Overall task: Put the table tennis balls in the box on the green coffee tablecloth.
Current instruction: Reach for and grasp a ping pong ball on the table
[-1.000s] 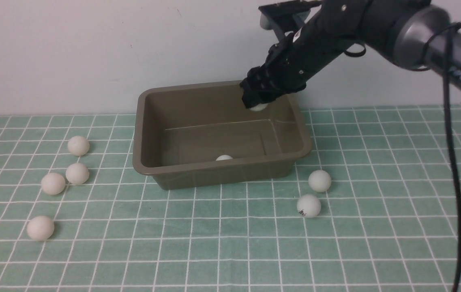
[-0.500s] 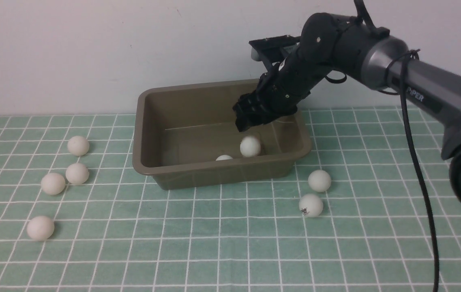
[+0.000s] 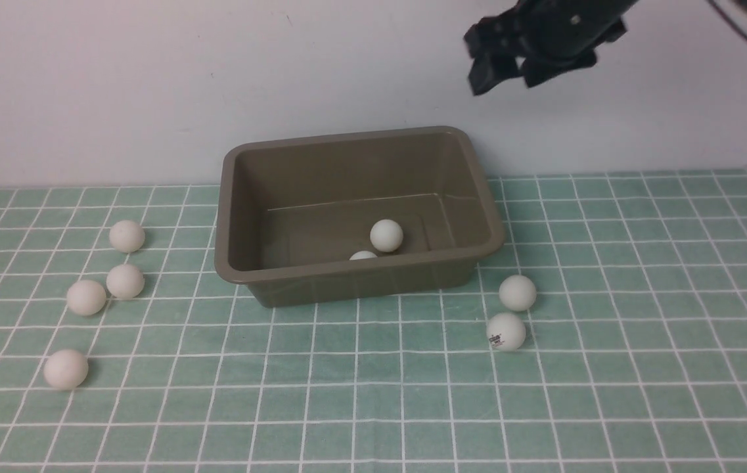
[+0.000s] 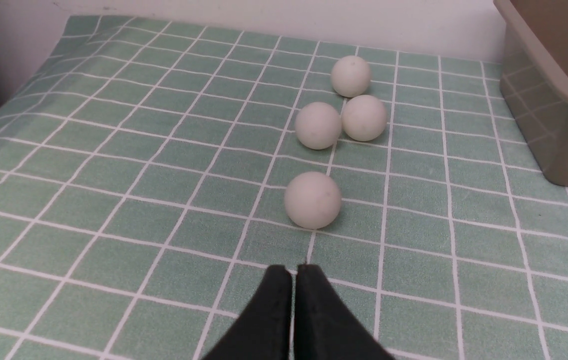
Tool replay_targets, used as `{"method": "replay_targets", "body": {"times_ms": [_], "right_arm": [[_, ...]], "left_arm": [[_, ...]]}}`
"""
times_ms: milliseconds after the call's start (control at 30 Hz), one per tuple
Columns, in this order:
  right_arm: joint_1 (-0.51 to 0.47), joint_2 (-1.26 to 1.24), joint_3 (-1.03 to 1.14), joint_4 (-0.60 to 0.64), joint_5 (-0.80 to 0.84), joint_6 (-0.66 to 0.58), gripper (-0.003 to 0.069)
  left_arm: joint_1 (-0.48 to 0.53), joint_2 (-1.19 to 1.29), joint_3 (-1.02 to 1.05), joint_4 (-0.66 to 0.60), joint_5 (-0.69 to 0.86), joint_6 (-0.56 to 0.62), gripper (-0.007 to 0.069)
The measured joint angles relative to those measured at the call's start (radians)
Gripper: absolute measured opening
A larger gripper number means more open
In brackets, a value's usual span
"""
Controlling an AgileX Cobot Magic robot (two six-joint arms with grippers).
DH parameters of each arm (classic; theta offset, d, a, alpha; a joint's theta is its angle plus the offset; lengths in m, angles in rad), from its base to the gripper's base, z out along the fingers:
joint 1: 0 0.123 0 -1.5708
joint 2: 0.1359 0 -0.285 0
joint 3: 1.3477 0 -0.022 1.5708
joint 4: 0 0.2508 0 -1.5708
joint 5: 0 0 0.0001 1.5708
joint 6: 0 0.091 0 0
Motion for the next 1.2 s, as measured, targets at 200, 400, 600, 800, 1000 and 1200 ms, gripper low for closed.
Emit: {"method": "replay_targets", "body": {"times_ms": [200, 400, 600, 800, 1000, 1200], "right_arm": [[0.038, -0.041, 0.305, 0.000, -0.002, -0.003, 0.0472], [0.101, -0.041, 0.481, 0.005, -0.037, -0.001, 0.0437], [0.165, -0.041, 0.586, 0.011, -0.162, 0.030, 0.0414], [0.222, -0.036, 0.628, 0.015, -0.308, 0.067, 0.0409], [0.230, 0.000, 0.629, 0.007, -0.358, 0.099, 0.0409], [0.230, 0.052, 0.630, -0.029, -0.375, 0.142, 0.0409]], "left_arm": [[0.000, 0.000, 0.000, 0.000, 0.000, 0.000, -0.0004], [0.000, 0.000, 0.000, 0.000, 0.000, 0.000, -0.0004], [0.000, 0.000, 0.000, 0.000, 0.000, 0.000, -0.0004], [0.000, 0.000, 0.000, 0.000, 0.000, 0.000, -0.0004], [0.000, 0.000, 0.000, 0.000, 0.000, 0.000, -0.0004], [0.000, 0.000, 0.000, 0.000, 0.000, 0.000, -0.0004]]}}
